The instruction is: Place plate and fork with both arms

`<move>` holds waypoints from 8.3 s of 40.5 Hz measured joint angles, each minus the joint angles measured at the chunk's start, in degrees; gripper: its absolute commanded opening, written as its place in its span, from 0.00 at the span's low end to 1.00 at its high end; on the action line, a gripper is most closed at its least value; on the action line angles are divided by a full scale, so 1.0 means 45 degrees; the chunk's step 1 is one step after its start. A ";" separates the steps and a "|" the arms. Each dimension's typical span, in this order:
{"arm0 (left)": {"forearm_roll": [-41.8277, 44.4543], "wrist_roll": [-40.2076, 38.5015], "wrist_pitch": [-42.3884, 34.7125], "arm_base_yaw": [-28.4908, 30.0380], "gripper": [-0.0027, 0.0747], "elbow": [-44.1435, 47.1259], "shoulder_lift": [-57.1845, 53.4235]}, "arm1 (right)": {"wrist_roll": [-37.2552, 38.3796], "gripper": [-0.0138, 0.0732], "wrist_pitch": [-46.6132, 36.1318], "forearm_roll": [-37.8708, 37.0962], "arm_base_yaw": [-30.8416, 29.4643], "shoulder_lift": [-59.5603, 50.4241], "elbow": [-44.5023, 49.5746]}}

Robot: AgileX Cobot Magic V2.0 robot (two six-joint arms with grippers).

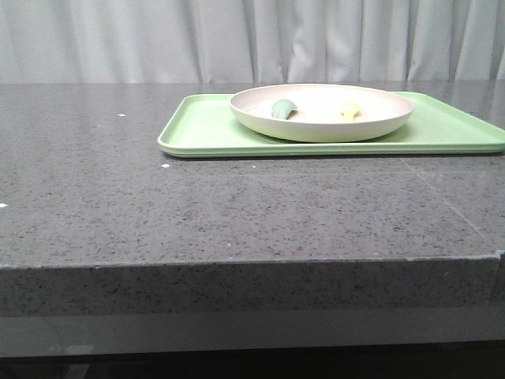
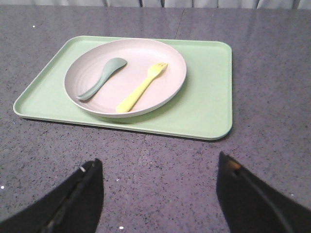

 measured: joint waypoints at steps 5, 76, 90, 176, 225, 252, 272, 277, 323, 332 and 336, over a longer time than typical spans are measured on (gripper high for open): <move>0.0000 0.0000 0.0030 0.0000 0.01 0.0000 0.0000 | 0.0000 0.76 0.0214 0.0434 0.0000 0.2084 -0.1145; 0.0000 0.0008 0.0036 0.0000 0.01 0.0000 0.0000 | 0.1474 0.76 0.3474 0.1025 0.1425 1.6916 -1.1361; 0.0000 0.0028 0.0057 0.0000 0.01 0.0000 0.0000 | 0.1500 0.63 0.3595 0.0885 0.1425 1.6937 -1.1385; 0.0000 0.0028 0.0057 0.0000 0.01 0.0000 0.0000 | 0.1500 0.08 0.6678 -0.1328 -0.1069 1.6063 -1.3486; 0.0000 0.0057 0.0057 0.0000 0.01 0.0000 0.0000 | 0.1500 0.22 0.6678 -0.1544 -0.1095 1.7913 -1.3486; 0.0000 0.0057 0.0057 0.0000 0.01 0.0000 0.0000 | 0.1500 0.44 0.7040 -0.1544 -0.1095 1.7913 -1.3486; 0.0000 0.0057 0.0057 0.0000 0.01 0.0000 0.0000 | 0.1500 0.43 0.7718 -0.1565 -0.1095 1.7886 -1.4121; 0.0000 0.0057 0.0057 0.0000 0.01 0.0000 0.0000 | 0.1500 0.34 0.7833 -0.1565 -0.1095 1.7593 -1.4708; 0.0000 0.0057 0.0057 0.0000 0.01 0.0000 0.0000 | 0.1328 0.03 0.3493 -0.1565 -0.0638 0.6898 -0.6157; 0.0000 0.0057 0.0057 0.0000 0.01 0.0000 0.0000 | 0.0682 0.03 0.0528 -0.1565 -0.0638 0.3455 -0.1699; 0.0000 0.0057 0.0057 0.0000 0.01 0.0000 0.0000 | 0.0564 0.03 -0.0496 -0.1565 -0.0638 0.1822 0.0197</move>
